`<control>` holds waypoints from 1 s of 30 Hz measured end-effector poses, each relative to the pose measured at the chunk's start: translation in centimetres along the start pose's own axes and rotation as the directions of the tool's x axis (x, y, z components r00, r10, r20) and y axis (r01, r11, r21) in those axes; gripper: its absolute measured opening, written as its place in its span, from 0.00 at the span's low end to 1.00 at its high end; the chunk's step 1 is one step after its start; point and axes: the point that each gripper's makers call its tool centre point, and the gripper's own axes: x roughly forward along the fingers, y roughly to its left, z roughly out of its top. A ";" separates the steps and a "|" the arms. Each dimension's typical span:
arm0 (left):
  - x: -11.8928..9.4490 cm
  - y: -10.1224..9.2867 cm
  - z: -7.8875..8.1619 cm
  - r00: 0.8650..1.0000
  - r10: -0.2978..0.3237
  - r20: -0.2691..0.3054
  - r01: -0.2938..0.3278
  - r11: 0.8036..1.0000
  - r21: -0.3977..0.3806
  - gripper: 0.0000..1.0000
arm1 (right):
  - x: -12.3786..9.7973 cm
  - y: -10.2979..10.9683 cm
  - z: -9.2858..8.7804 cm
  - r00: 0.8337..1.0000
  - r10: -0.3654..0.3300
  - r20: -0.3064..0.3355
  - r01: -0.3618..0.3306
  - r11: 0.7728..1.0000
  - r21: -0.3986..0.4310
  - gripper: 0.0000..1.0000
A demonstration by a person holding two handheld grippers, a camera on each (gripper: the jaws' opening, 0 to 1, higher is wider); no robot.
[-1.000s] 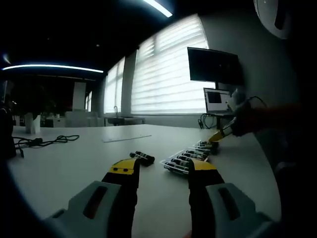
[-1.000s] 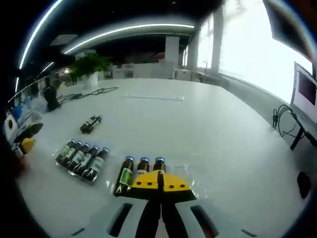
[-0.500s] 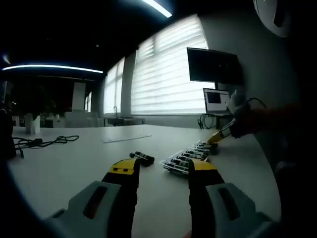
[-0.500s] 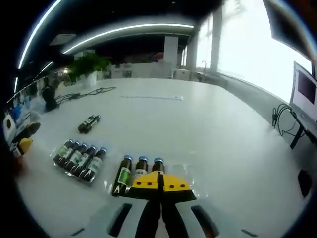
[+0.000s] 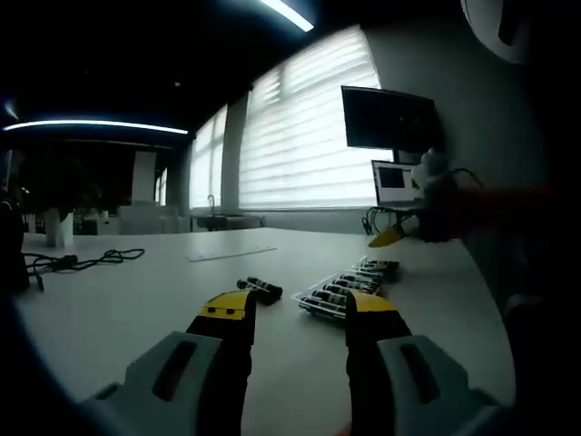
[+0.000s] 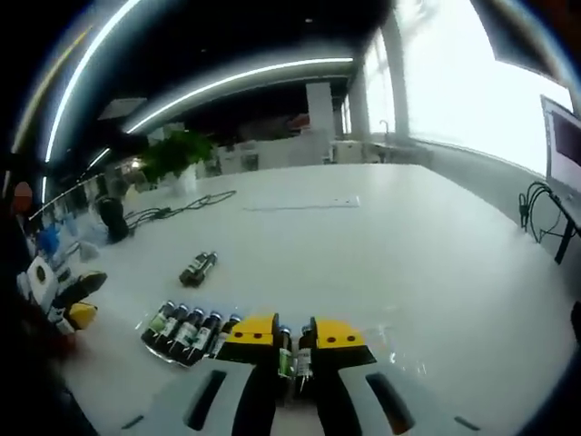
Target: Grip medicine bottles put into box
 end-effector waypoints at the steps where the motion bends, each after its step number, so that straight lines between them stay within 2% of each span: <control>1: 0.0 0.0 0.0 1.000 0.000 0.000 0.000 1.000 0.000 0.33 | 0.1 0.1 -0.1 1.000 0.003 -0.004 -0.003 1.000 0.003 0.09; 10: 0.0 0.1 0.0 1.000 0.002 0.003 -0.002 1.000 0.003 0.33 | 0.9 2.0 0.2 0.999 0.033 -0.009 -0.033 0.999 0.001 0.09; 13: 0.0 -0.1 0.0 1.000 -0.001 -0.001 0.001 1.000 0.008 0.33 | 1.3 3.0 0.6 0.998 0.067 -0.010 -0.067 0.998 0.020 0.09; 20: 0.0 -0.1 0.0 1.000 -0.006 -0.001 0.006 1.000 0.010 0.33 | 2.5 5.3 2.2 0.991 0.137 0.001 -0.137 0.990 0.044 0.10; 30: 0.1 -0.1 0.0 1.000 -0.008 0.001 0.008 1.000 0.004 0.34 | 4.5 6.8 3.6 0.986 0.162 -0.034 -0.160 0.986 0.045 0.10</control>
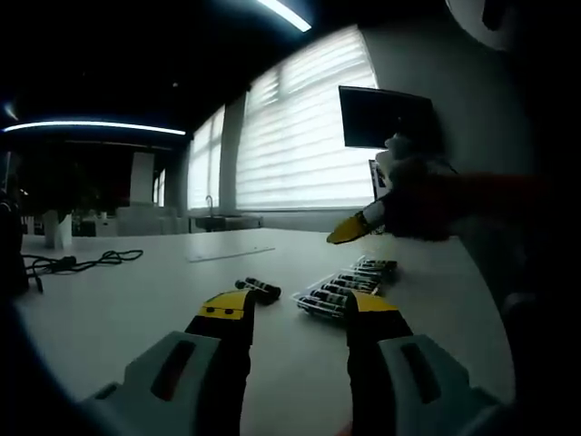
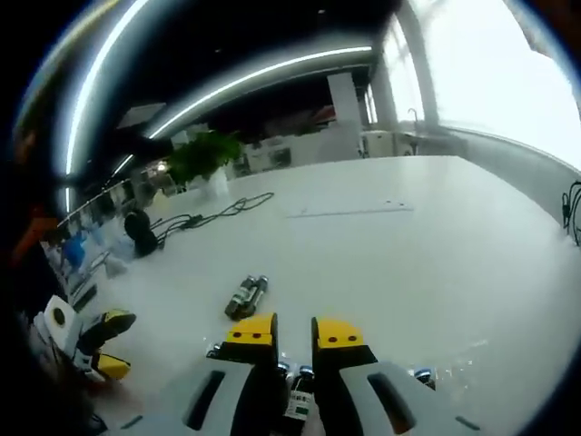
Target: Grip medicine bottles put into box
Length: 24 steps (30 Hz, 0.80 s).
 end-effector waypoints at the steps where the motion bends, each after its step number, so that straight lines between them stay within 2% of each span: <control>1: 0.0 0.0 0.0 1.000 0.001 -0.001 -0.001 1.000 0.000 0.34 | 0.3 0.1 0.2 1.000 0.002 -0.002 -0.002 1.000 0.006 0.10; 7: 0.0 -0.1 -0.1 1.000 -0.002 -0.006 0.002 1.000 0.004 0.34 | 1.8 1.5 1.3 1.000 0.024 -0.010 -0.024 1.000 -0.008 0.10; 24: -0.1 0.0 0.0 1.000 0.006 -0.004 -0.006 1.000 0.012 0.36 | 6.1 4.7 0.6 0.993 0.081 -0.089 -0.084 0.996 -0.034 0.10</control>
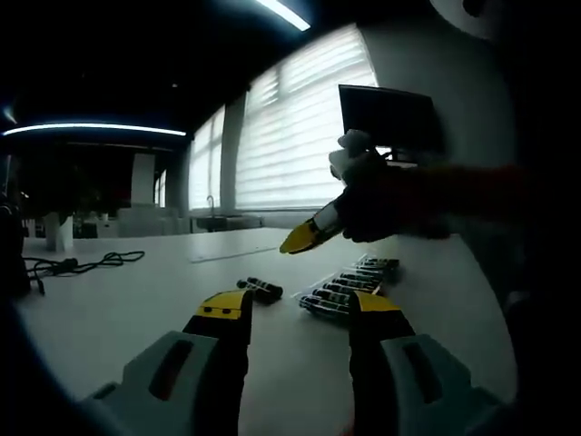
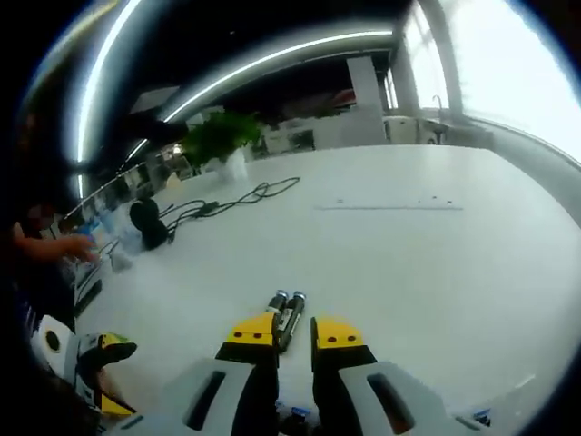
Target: Grip medicine bottles put into box
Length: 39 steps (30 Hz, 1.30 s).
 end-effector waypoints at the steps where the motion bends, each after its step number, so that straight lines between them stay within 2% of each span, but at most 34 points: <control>1: 0.0 0.0 0.0 1.000 0.000 0.001 0.000 1.000 0.000 0.36 | 0.1 0.1 0.1 1.000 0.002 0.000 -0.002 1.000 -0.002 0.10; 10: 0.0 0.0 0.0 1.000 0.002 0.000 -0.002 1.000 0.002 0.36 | 1.6 0.4 0.3 0.999 -0.007 -0.031 0.007 1.000 -0.014 0.09; 16: 0.0 -0.1 -0.2 1.000 0.001 -0.006 -0.001 1.000 0.013 0.35 | 3.3 0.1 -0.8 0.996 -0.024 -0.091 0.024 1.000 -0.001 0.07; 21: 0.0 0.0 -0.1 1.000 0.001 0.002 -0.001 1.000 0.001 0.35 | 4.3 0.0 -1.4 0.993 -0.037 -0.110 0.036 0.999 -0.016 0.07; 39: -0.2 0.3 0.3 1.000 -0.005 0.028 0.006 0.999 -0.039 0.35 | 5.2 0.2 -3.2 0.986 -0.055 -0.157 0.054 0.998 -0.015 0.08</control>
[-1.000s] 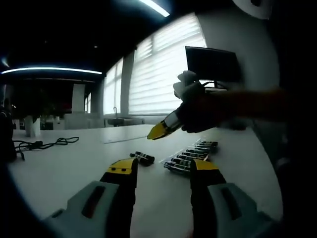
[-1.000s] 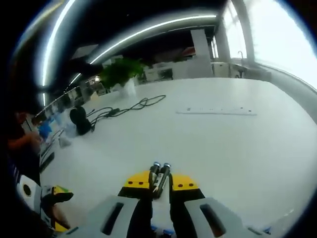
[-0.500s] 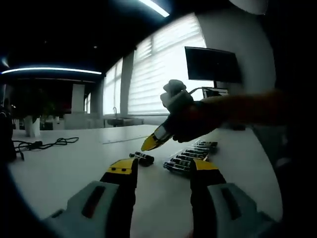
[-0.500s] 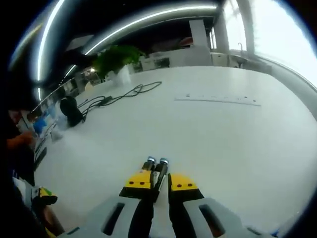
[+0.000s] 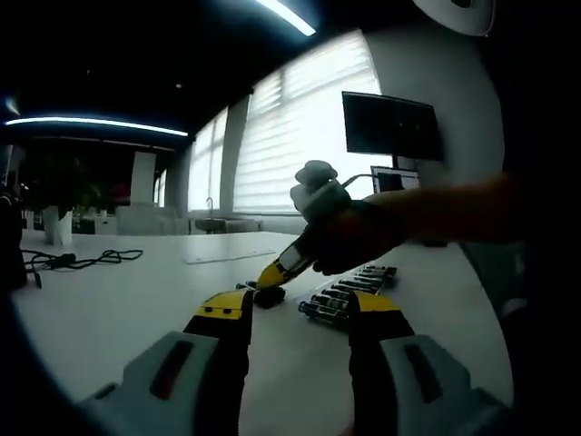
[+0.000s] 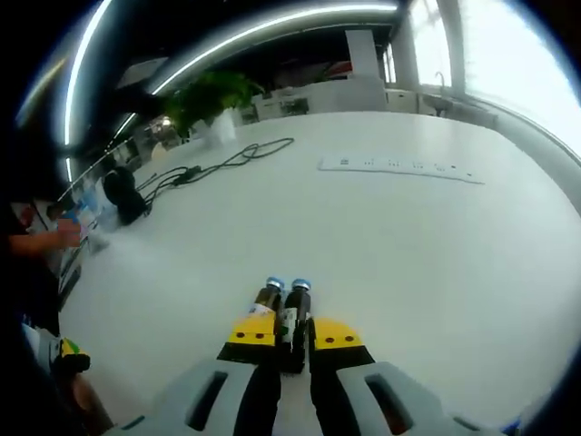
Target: Grip medicine bottles put into box
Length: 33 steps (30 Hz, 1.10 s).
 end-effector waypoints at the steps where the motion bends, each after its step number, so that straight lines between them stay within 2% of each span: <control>1: 0.0 0.0 0.0 1.000 0.001 0.000 -0.001 1.000 -0.002 0.35 | 0.0 0.0 -0.1 1.000 0.002 0.001 -0.002 1.000 0.003 0.08; 12: 0.0 0.0 0.0 1.000 -0.002 -0.003 0.002 1.000 -0.004 0.35 | -0.9 -0.1 -0.3 1.000 0.009 0.003 -0.009 0.998 0.061 0.07; 27: 0.2 -0.4 -0.5 1.000 -0.006 -0.028 0.007 1.000 0.028 0.35 | -4.8 0.4 1.9 0.993 0.027 0.117 -0.034 0.997 0.063 0.07; 33: 0.2 -0.4 -0.6 0.999 -0.002 -0.034 0.003 0.999 0.039 0.35 | -6.2 -1.0 1.9 0.989 0.021 0.144 -0.032 0.997 0.069 0.07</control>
